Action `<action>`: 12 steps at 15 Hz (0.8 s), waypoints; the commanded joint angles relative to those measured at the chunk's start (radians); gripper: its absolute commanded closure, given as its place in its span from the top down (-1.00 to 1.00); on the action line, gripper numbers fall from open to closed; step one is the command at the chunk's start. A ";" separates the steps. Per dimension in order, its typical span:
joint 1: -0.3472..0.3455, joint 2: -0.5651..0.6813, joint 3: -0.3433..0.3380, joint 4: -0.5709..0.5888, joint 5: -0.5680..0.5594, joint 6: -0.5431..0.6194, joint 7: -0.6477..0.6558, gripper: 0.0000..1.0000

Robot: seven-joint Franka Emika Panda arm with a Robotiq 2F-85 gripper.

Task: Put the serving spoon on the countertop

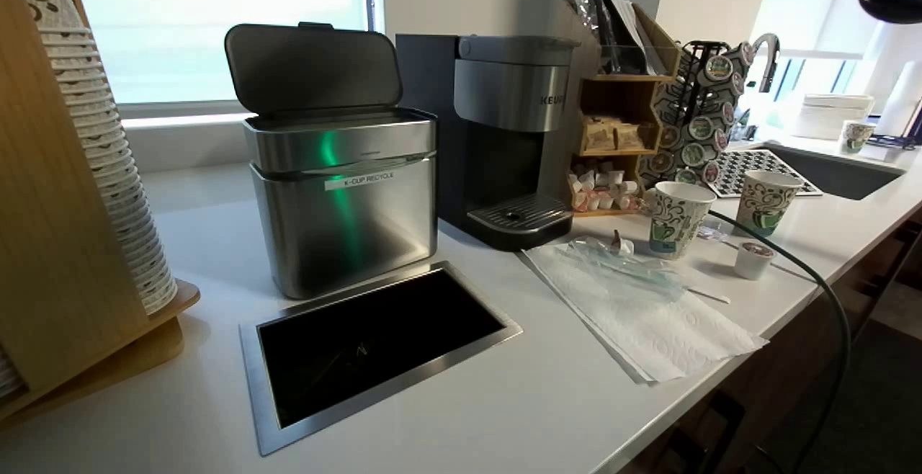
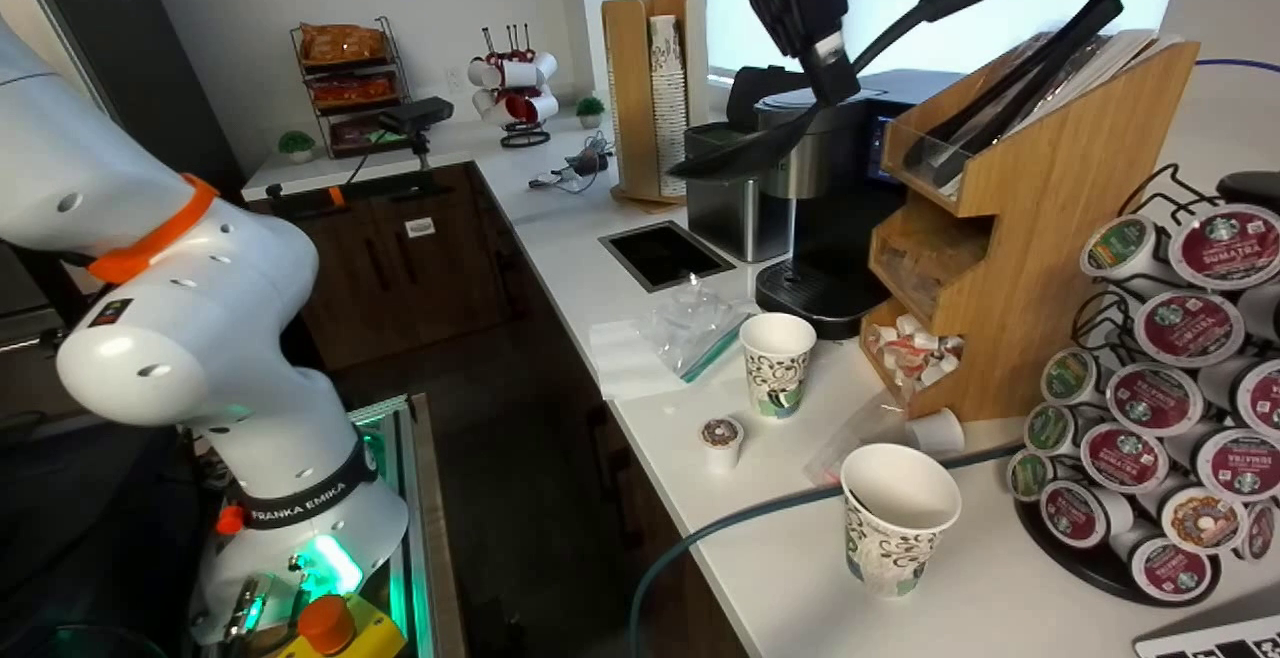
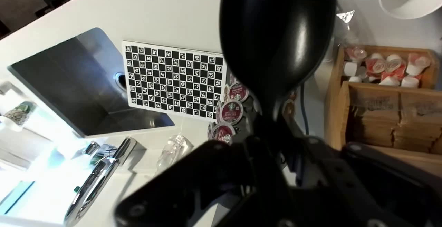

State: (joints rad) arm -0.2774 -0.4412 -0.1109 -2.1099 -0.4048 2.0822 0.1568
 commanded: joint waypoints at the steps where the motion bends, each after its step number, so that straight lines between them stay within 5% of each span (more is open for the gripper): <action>1: 0.010 0.000 -0.002 -0.003 -0.002 -0.005 0.000 -0.64; 3: 0.010 -0.001 -0.002 -0.007 -0.002 -0.005 -0.001 -0.64; 4: 0.009 -0.004 0.006 -0.025 -0.017 0.004 0.006 -0.91; 12: 0.000 -0.049 -0.021 -0.272 -0.023 0.024 -0.004 -0.91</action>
State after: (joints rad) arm -0.2755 -0.4528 -0.1073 -2.2850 -0.4194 2.0871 0.1809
